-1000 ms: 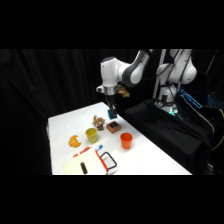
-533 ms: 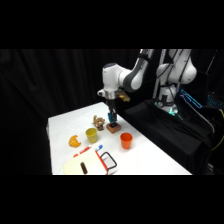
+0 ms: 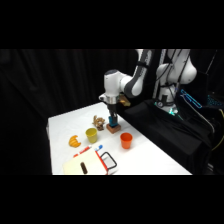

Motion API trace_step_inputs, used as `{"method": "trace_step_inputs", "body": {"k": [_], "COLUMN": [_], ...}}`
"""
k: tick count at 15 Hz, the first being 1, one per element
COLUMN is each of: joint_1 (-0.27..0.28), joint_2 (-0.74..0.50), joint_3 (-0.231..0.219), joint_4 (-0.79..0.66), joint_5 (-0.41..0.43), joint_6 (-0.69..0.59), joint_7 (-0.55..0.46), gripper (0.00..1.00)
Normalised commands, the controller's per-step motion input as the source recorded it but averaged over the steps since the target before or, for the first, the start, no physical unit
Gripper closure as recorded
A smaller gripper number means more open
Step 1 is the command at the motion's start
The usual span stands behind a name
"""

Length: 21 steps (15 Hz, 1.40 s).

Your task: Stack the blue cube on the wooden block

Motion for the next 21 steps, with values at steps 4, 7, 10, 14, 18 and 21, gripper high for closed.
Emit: {"method": "trace_step_inputs", "body": {"k": [4,7,10,14,18,21], "joint_1": [0.021,0.012,0.004,-0.002,0.006,0.020], "joint_2": [0.05,0.01,0.02,0.01,-0.02,-0.08], "joint_3": [-0.015,-0.012,-0.018,-0.022,-0.036,-0.067], "joint_4": [-0.04,-0.06,-0.05,-0.04,-0.03,-0.06], "joint_5": [0.120,0.141,0.145,0.150,0.126,0.075], "joint_6": [0.21,0.19,0.18,0.17,0.15,0.10], "joint_7": [-0.11,-0.14,-0.14,-0.15,-0.14,-0.11], "gripper": [0.74,0.74,0.74,0.24,0.01,0.00]}}
